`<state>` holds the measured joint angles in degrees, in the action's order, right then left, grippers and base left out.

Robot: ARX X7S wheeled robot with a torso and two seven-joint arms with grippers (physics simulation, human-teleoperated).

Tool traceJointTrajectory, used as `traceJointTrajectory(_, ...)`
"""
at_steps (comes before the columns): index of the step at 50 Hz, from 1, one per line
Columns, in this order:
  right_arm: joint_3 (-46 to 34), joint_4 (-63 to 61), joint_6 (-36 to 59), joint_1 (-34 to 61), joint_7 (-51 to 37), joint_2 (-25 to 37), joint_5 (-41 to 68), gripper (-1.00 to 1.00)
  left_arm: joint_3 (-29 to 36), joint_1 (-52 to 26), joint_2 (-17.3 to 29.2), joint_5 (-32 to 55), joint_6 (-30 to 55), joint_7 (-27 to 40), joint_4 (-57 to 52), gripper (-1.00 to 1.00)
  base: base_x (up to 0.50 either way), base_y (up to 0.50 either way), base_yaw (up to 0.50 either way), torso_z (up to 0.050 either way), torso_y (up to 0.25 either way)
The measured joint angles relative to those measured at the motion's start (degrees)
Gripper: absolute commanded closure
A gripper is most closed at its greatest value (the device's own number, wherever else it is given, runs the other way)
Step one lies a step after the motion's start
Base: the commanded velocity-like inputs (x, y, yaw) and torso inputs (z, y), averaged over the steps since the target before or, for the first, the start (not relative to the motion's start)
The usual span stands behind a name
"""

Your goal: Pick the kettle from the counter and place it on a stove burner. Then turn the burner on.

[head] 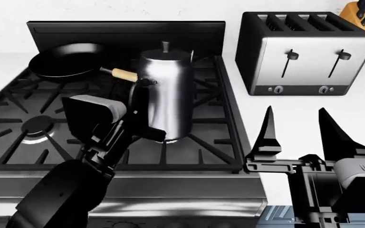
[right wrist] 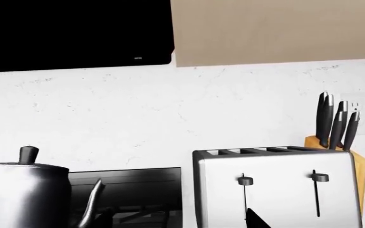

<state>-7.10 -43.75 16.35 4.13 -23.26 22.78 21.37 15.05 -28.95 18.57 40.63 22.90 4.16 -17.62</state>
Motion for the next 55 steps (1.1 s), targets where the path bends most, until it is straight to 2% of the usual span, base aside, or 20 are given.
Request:
traceJointTrajectory(20,-0.34,-0.28,-0.14,-0.07,-0.40,0.28,0.02,-1.00,0.19,4.00,0.92,0.10,-2.28,-0.92,0.01,1.00,0.00,0.00,0.00,0.000,0.000)
traceJointTrajectory(21,-0.36,-0.29,-0.16,-0.07,-0.42,0.29,0.03,-1.00,0.24,4.07,0.94,0.05,-2.33,-0.98,0.00,-1.00,0.00,0.00,0.00,0.000,0.000)
traceJointTrajectory(55,-0.70,-0.65,-0.50,-0.22,-0.92,0.80,0.36,-1.00,2.92,9.84,2.06,-1.89,-3.84,-0.91,3.08,-1.00,0.00,0.00,0.00,0.000,0.000)
